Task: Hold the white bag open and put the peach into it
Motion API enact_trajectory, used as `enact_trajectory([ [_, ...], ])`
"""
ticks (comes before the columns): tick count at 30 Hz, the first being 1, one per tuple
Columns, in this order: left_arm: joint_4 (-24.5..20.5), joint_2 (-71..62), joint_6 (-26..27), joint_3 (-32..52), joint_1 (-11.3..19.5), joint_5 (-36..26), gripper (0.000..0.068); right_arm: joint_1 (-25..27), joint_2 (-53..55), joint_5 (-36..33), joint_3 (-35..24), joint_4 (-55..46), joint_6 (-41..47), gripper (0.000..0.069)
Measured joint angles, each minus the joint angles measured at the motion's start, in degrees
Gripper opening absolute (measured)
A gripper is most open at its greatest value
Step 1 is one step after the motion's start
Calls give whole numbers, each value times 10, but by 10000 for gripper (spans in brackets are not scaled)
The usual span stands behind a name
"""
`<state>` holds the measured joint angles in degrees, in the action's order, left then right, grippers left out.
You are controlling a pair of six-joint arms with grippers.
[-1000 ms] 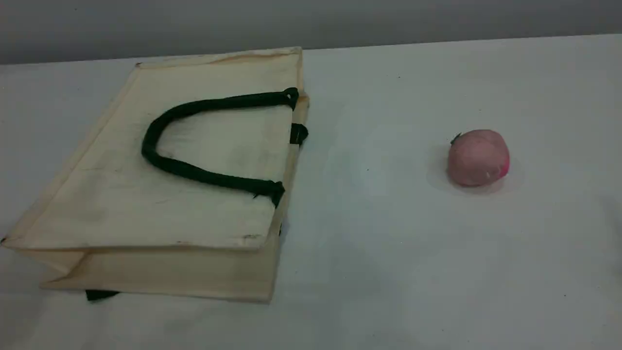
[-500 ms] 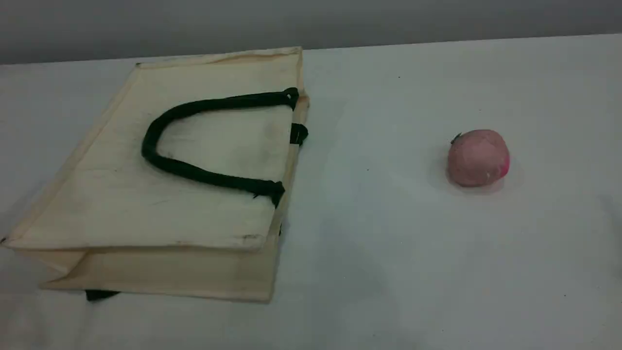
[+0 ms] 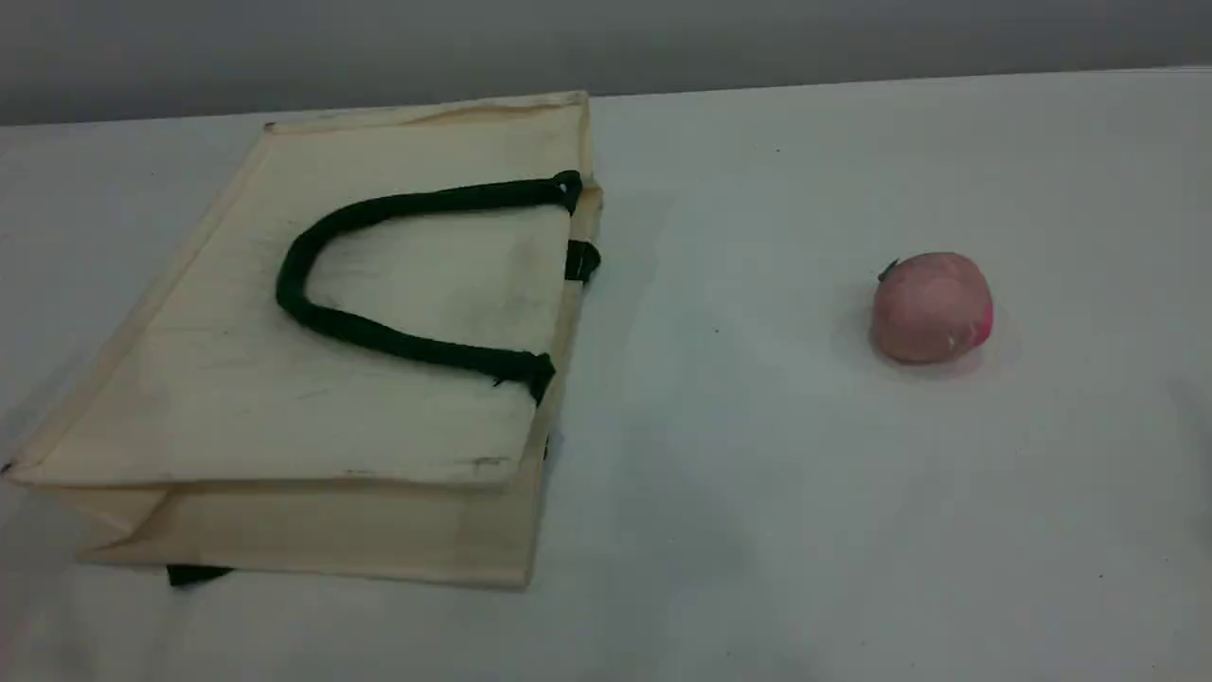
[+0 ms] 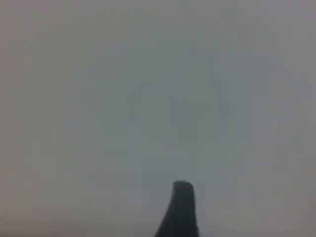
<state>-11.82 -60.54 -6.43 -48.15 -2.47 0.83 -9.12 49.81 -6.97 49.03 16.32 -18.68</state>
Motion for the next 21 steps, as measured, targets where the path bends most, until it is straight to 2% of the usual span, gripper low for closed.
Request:
enact_trajectory([
  [11, -1, -1, 0, 0, 0, 13, 550, 0, 1, 18, 0, 2, 1, 580],
  [16, 0, -4, -29, 0, 0, -3, 550, 0, 5, 50, 1, 17, 8, 580],
  [21, -1, -46, -40, -11, -9, -8, 550, 0, 46, 38, 1, 19, 2, 580],
])
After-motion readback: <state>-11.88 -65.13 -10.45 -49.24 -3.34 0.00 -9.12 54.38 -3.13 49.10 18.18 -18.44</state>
